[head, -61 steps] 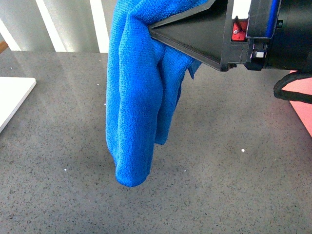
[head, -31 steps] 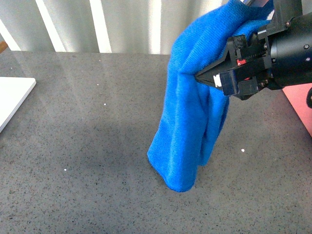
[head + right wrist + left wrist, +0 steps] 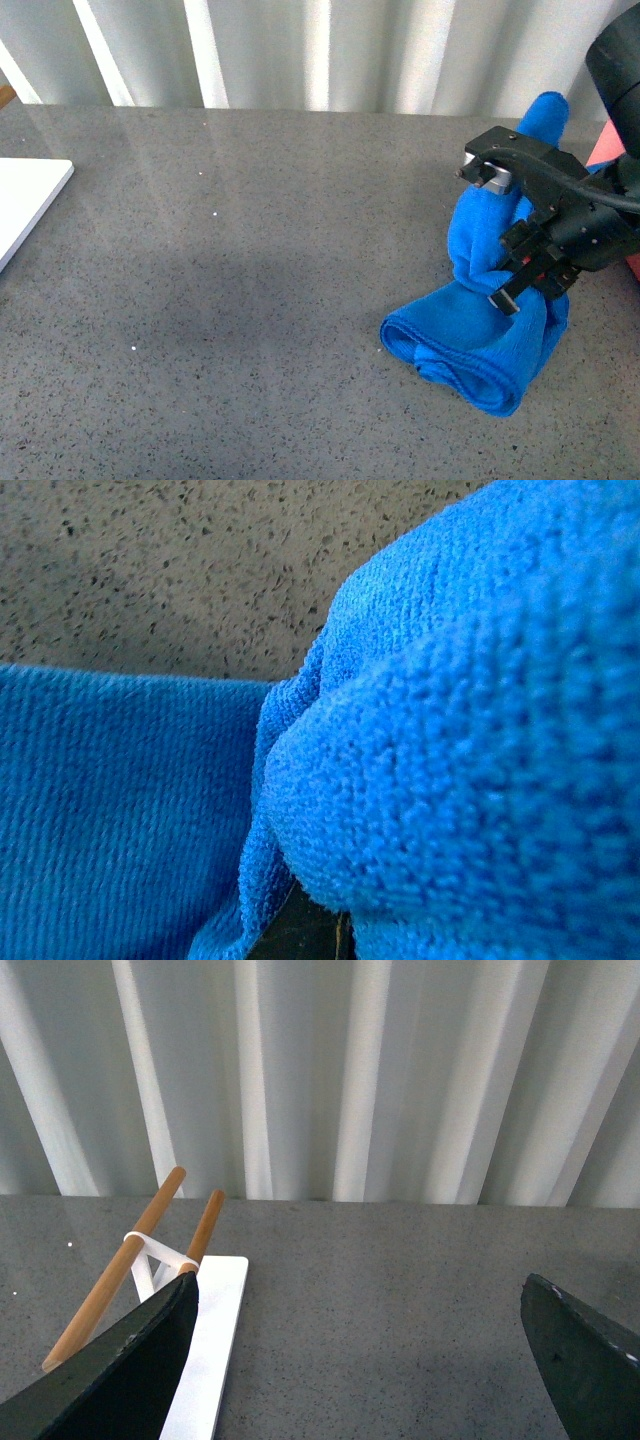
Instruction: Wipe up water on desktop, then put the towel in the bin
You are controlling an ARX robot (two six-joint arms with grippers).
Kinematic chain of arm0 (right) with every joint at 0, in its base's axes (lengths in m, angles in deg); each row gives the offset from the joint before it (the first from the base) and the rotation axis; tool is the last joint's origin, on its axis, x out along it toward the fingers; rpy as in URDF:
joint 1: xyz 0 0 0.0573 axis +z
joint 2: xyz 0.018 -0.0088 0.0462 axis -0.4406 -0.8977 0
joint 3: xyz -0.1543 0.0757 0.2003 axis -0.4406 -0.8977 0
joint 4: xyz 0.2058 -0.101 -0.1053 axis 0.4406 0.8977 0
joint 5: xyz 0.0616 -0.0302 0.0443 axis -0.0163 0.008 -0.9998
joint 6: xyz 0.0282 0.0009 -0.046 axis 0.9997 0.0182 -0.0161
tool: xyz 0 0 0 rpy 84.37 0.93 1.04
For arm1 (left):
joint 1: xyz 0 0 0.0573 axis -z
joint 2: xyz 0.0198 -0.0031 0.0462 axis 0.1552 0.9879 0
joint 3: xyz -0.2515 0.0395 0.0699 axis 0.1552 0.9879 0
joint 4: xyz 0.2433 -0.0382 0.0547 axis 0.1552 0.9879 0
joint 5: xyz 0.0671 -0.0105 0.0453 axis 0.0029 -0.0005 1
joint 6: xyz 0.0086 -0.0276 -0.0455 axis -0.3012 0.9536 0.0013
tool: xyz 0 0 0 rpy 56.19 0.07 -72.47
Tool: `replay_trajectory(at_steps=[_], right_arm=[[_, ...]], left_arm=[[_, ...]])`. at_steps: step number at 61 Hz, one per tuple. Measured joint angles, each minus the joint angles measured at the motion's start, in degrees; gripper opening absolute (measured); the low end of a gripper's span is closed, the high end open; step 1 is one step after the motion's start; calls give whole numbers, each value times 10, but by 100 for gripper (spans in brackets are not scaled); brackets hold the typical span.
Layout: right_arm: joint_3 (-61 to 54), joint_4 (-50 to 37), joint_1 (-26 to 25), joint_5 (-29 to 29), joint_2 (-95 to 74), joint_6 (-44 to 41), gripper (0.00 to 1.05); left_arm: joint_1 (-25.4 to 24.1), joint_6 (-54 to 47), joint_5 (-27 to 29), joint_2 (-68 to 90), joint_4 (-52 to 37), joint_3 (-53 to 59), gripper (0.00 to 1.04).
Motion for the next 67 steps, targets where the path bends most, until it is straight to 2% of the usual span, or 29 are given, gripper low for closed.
replay_trajectory(at_steps=[13,20,26,33,43,49,55,63,67], right_arm=[[80,-28,35,63,-77,17,4],[116,-33,57,67,-99,35,4],[133,-31,79,56,-106,50,4],[131,-24,122,17,-104,69,4],[75,-23,148,-28,-69,69,4],[23,-11,136,-31,-35,55,4],[-10,2,92,-15,-11,29,4],[-9,5,54,-9,-9,11,4],[-2,-2,52,-14,-13,7,4]], left_arm=[[0,0,0,0,0,0,98],[0,0,0,0,0,0,98],[0,0,0,0,0,0,98],[0,0,0,0,0,0,98],[0,0,0,0,0,0,98],[0,0,0,0,0,0,98],[0,0,0,0,0,0,98],[0,0,0,0,0,0,98],[0,0,0,0,0,0,98]])
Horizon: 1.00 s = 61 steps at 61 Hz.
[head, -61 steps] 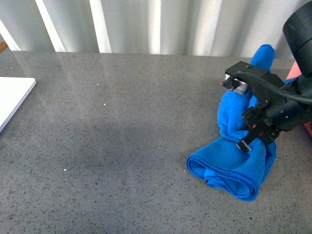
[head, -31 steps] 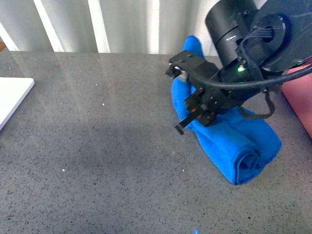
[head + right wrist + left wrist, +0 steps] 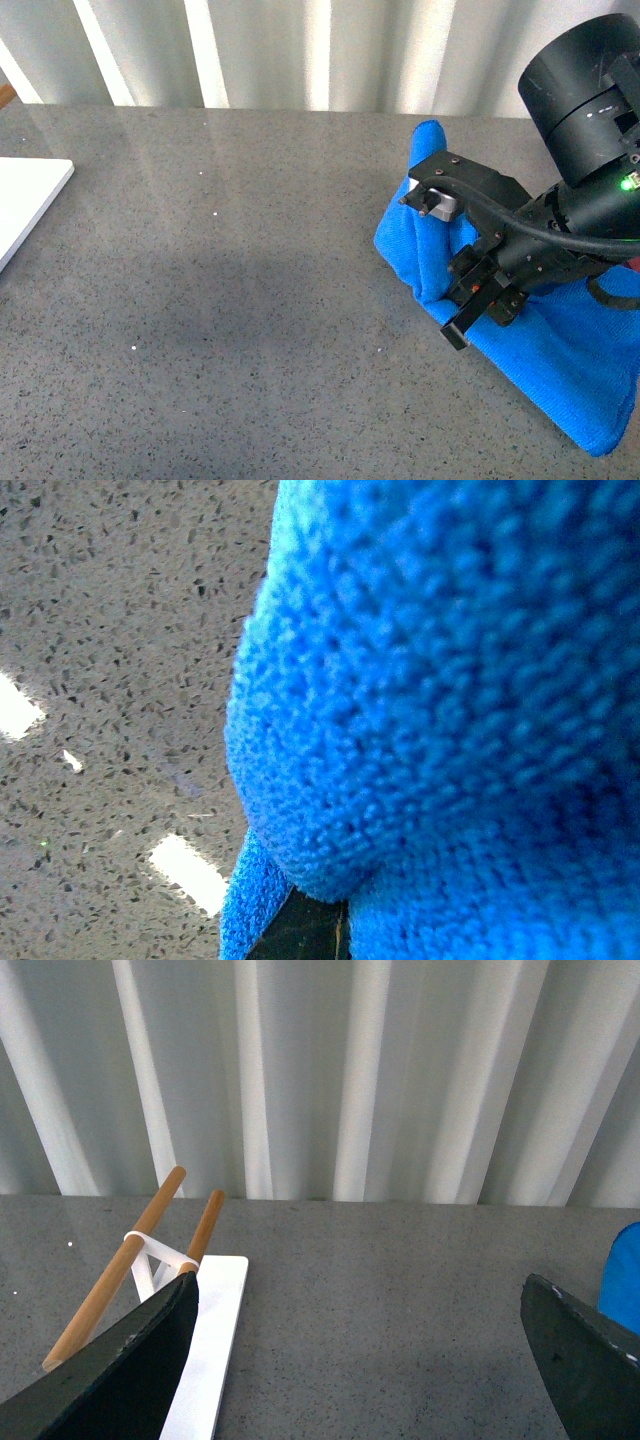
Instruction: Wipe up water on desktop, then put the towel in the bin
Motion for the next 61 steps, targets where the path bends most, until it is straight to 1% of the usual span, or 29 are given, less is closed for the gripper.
replay_trajectory(at_steps=[10,19,26,33,40,43,44,46,49,53,61], right_arm=[[23,-20,20,-6,-14,19,4],[41,-68,53,-26,-9,67,4],[56,-66,71,-28,27,86,4],[66,-51,75,-27,80,90,4],[86,-5,66,11,145,88,4],[95,13,58,34,167,84,4],[99,21,54,54,178,80,4],[103,28,49,70,188,76,4],[112,46,34,106,212,73,4],[120,58,17,135,234,69,4],[154,112,-33,209,289,66,4]], left_arm=[[0,0,0,0,0,0,98],[0,0,0,0,0,0,98],[0,0,0,0,0,0,98],[0,0,0,0,0,0,98],[0,0,0,0,0,0,98],[0,0,0,0,0,0,98],[0,0,0,0,0,0,98],[0,0,0,0,0,0,98],[0,0,0,0,0,0,98],[0,0,0,0,0,0,98],[0,0,0,0,0,0,98]])
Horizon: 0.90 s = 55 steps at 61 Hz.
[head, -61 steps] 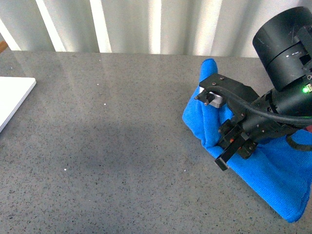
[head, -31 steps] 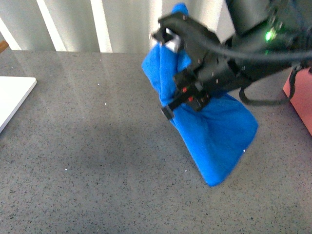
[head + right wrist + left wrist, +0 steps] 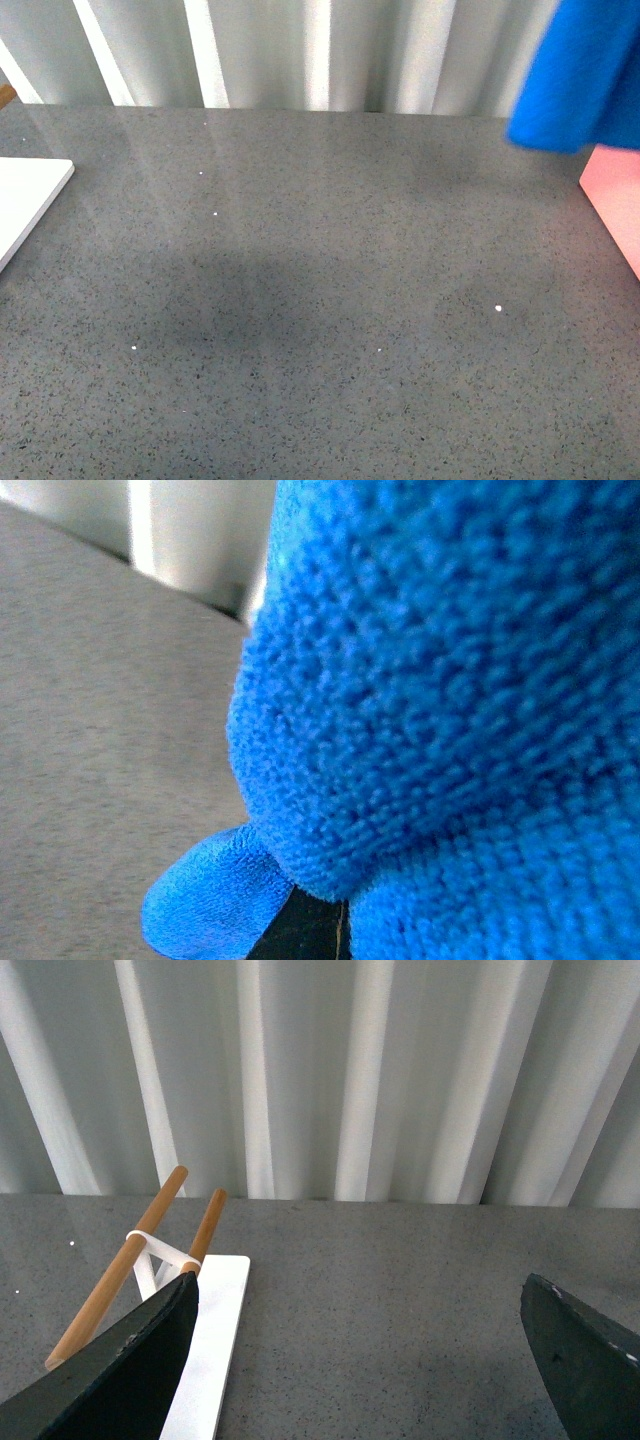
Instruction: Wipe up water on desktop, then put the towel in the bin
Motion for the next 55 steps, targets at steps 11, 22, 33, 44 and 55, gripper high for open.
replay_trajectory(at_steps=[11,22,33,44,55], right_arm=[[38,53,-57,56,59,-5,4],[29,126,-120,117,90,-3,4],[-18,149,-167,110,73,8,4],[-16,188,-201,78,32,48,4],[-1,205,-219,41,-3,90,4]], left_arm=[[0,0,0,0,0,0,98],[0,0,0,0,0,0,98],[0,0,0,0,0,0,98],[0,0,0,0,0,0,98],[0,0,0,0,0,0,98]])
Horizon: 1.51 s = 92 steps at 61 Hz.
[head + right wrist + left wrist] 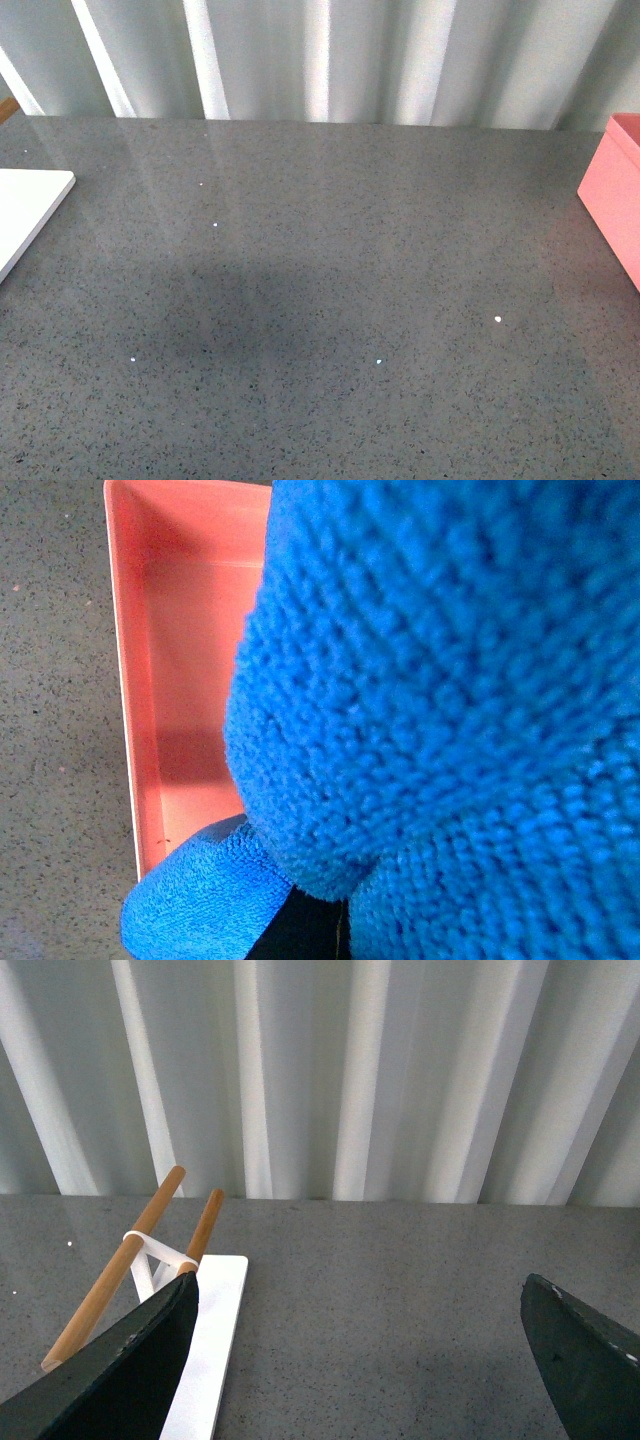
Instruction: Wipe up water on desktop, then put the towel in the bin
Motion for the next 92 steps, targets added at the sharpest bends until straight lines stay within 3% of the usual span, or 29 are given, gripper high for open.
replay_trajectory(at_steps=[30,65,83,85,89,92], right_arm=[[-9,-30,-19,4,-26,28,5],[-9,-28,-21,7,-26,36,98],[-9,-28,-21,7,-26,37,98],[-25,-68,-26,-22,-21,46,95],[-139,-305,-33,-171,16,78,83],[-245,-507,-30,-240,48,89,73]], left_arm=[[0,0,0,0,0,0,98],[0,0,0,0,0,0,98],[0,0,0,0,0,0,98],[0,0,0,0,0,0,98],[0,0,0,0,0,0,98],[0,0,1,0,0,0,98]])
